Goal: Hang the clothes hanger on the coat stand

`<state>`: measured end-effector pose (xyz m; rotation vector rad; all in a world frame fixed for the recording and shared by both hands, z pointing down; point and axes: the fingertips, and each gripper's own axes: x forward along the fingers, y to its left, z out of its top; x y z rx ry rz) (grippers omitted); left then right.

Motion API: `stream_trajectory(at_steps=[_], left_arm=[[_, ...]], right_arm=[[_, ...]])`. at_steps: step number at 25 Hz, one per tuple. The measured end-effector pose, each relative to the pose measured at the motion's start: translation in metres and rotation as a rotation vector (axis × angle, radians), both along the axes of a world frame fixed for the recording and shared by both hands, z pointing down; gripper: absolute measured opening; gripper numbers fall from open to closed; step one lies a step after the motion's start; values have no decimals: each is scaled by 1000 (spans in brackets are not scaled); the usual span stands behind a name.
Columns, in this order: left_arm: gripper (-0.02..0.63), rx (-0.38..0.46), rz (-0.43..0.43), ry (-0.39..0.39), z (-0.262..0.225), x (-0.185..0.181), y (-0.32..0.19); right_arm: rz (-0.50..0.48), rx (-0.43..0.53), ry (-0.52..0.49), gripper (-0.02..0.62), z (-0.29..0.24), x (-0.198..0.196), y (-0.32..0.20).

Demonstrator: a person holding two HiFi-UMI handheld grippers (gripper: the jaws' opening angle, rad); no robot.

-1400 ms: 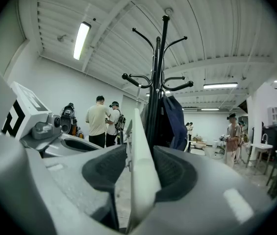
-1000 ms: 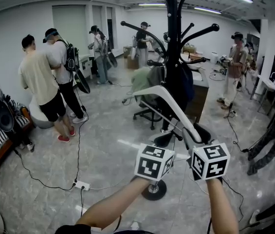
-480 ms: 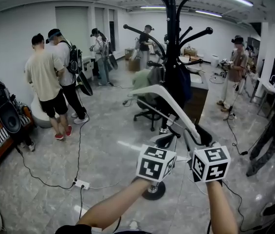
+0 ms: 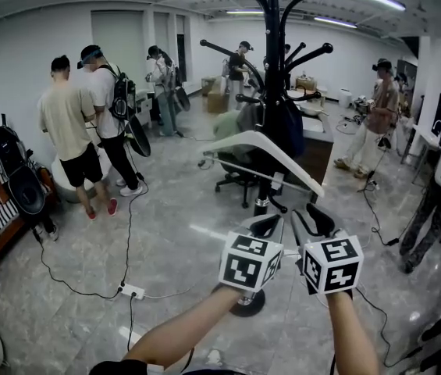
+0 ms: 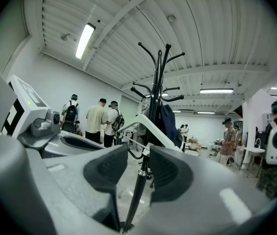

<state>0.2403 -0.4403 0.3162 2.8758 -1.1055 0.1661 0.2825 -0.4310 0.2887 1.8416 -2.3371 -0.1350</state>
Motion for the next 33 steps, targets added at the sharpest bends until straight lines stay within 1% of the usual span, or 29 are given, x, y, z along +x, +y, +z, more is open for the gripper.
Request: stream_trajectory(at_steps=[3,7,10,20,33], left_arm=[[6,3,-6,2,0,-5,10],[6,9,-13,6,0,-12,20],[6,8,-18,5,1,-16,29],[6,17,-26,3,0,-20,43],[6,18,-28,0,-2,-25,50]], right_arm=[[-17,-4,2,121,2,-11,10],[-42,-5,-9,50,4,-24,22],[-50,-9,-12,16,5,-29,30],[-76,-7,-13,9,4,-38,44],[-88,-12,-13,9,3,-45,51]])
